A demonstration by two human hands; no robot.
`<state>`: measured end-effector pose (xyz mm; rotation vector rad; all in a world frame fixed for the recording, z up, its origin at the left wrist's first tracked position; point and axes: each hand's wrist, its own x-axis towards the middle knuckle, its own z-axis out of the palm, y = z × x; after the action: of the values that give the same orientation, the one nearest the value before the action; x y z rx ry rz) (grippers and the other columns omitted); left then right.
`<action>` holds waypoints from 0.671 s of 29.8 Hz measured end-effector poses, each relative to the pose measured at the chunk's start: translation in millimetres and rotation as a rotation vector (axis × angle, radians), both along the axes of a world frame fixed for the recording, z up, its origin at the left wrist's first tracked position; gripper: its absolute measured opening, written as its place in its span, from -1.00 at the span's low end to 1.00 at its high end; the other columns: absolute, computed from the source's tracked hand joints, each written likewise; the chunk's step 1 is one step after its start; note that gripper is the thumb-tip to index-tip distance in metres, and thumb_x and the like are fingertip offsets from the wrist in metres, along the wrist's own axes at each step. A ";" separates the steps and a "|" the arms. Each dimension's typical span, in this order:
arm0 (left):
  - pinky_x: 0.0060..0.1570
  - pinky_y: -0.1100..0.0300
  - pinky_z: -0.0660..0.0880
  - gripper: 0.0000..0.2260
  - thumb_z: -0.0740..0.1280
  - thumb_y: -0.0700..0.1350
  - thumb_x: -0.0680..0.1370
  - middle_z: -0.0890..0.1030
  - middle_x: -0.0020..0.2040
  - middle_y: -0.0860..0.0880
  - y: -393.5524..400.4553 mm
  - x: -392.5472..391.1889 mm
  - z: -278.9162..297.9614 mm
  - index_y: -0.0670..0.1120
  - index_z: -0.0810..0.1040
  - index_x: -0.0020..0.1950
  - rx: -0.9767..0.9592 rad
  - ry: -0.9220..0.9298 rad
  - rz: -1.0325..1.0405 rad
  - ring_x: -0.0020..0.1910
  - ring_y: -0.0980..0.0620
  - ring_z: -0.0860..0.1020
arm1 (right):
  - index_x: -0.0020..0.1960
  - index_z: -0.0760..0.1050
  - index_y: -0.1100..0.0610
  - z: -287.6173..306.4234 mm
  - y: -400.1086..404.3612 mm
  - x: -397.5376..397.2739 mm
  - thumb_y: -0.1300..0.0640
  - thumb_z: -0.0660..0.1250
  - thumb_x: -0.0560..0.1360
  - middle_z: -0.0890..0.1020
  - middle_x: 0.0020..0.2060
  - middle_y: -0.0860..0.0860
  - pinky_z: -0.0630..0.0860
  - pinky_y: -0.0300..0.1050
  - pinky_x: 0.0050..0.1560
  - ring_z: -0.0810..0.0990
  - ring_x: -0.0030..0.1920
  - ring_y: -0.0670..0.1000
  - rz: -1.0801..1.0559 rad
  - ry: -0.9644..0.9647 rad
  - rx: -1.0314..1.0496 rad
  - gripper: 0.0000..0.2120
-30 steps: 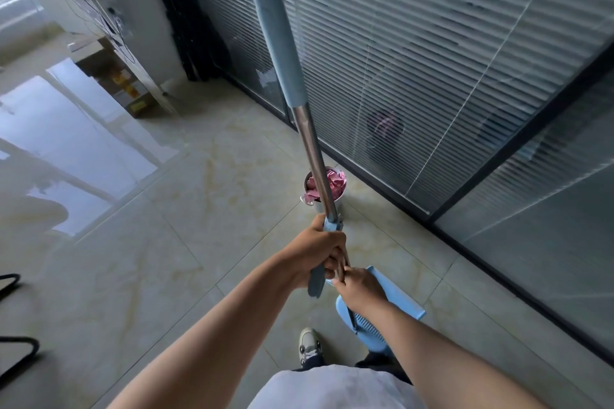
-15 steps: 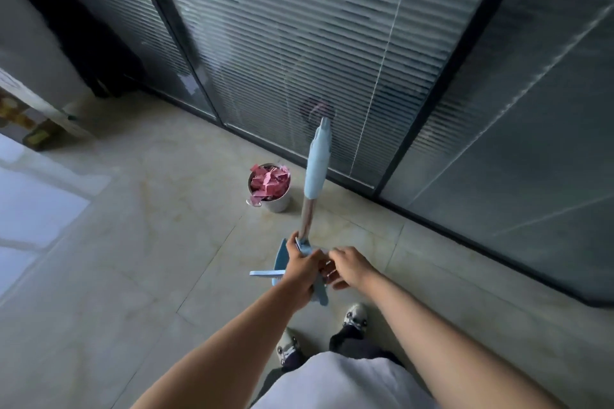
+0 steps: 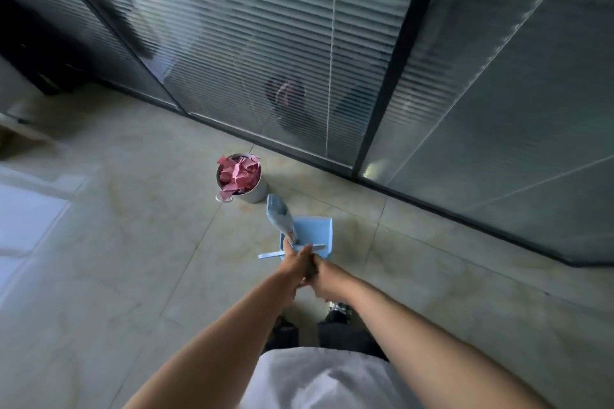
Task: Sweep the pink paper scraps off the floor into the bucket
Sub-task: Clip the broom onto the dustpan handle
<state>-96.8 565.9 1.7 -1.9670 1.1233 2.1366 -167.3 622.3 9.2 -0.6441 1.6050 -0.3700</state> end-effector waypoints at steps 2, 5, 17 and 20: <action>-0.14 0.10 0.52 -0.57 0.16 -0.09 0.64 0.55 0.19 -0.09 0.6 -7.1 -9.1 0.11 0.13 0.48 0.010 0.012 -0.058 0.03 -0.04 0.57 | 0.34 0.34 0.16 -8.0 3.1 -3.5 0.19 0.14 0.62 0.53 0.18 0.08 0.40 -0.30 -0.09 0.44 -0.07 -0.12 -0.027 0.021 -0.004 -0.71; 0.04 0.08 0.57 -0.50 0.16 -0.23 0.63 0.51 0.29 -0.22 -3.8 -14.0 -20.5 0.06 0.13 0.52 0.026 0.009 -0.155 0.23 -0.16 0.54 | 0.39 0.25 0.09 -22.7 8.6 -5.8 0.08 0.23 0.57 0.53 0.23 0.04 0.45 -0.12 0.11 0.52 0.12 -0.01 -0.033 0.134 0.022 -0.58; -0.47 0.40 0.45 -0.43 0.22 -0.27 0.56 0.54 0.15 -0.13 -42.9 -22.8 -45.2 0.01 0.18 0.54 0.029 -0.053 -0.766 -0.32 0.17 0.47 | 0.36 0.24 0.19 -50.9 32.3 -10.3 0.11 0.05 0.61 0.57 0.10 0.19 0.50 0.00 -0.01 0.58 0.09 0.20 -0.093 0.589 0.305 -0.66; -0.38 0.38 0.44 -0.43 0.20 -0.28 0.55 0.49 0.33 -0.24 -48.0 -32.7 -47.0 -0.01 0.17 0.53 -0.019 -0.052 -0.843 -0.32 0.18 0.44 | 0.37 0.24 0.19 -50.4 45.7 -15.5 0.07 0.04 0.62 0.56 0.11 0.17 0.50 0.01 0.03 0.58 0.10 0.20 -0.162 0.627 0.345 -0.64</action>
<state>-129.4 517.9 -45.3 -1.1851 1.5774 1.5980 -182.8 668.0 -41.2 -0.3777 2.2621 0.0090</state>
